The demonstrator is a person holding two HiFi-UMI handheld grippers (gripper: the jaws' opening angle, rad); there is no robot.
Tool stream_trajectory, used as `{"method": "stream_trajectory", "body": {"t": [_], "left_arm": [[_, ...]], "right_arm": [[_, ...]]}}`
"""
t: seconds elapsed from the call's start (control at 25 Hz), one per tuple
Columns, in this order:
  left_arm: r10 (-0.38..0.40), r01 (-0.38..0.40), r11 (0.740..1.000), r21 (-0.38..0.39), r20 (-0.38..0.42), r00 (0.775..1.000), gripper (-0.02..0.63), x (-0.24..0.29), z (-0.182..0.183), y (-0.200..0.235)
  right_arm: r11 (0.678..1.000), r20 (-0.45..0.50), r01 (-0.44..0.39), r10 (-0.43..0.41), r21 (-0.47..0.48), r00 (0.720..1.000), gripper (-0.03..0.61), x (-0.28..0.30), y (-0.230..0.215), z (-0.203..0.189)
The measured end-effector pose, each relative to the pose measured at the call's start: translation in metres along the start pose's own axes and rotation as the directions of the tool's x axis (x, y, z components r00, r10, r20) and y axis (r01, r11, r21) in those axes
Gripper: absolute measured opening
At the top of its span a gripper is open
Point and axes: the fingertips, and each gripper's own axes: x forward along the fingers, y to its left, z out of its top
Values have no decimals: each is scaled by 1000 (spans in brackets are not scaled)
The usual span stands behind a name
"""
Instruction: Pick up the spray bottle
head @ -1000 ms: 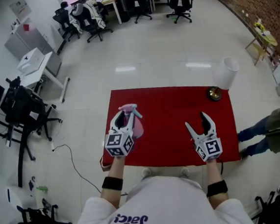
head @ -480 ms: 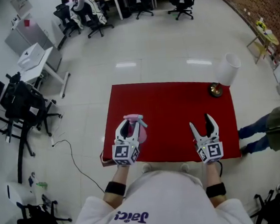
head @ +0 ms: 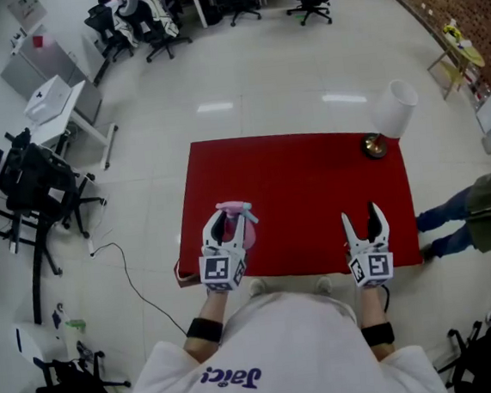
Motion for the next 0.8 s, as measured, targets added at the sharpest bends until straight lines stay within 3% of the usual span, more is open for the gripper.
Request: {"method": "stream_trajectory", "body": {"t": [0.32, 0.8], "left_arm": [[1, -1, 999, 38, -9, 1000, 152, -10, -14, -1], [6, -6, 1000, 20, -10, 1000, 152, -13, -22, -3]], "right_arm": [[998, -14, 59, -59, 14, 998, 325, -16, -4, -9], [1000, -35, 29, -29, 7, 999, 321, -15, -1, -17]]}}
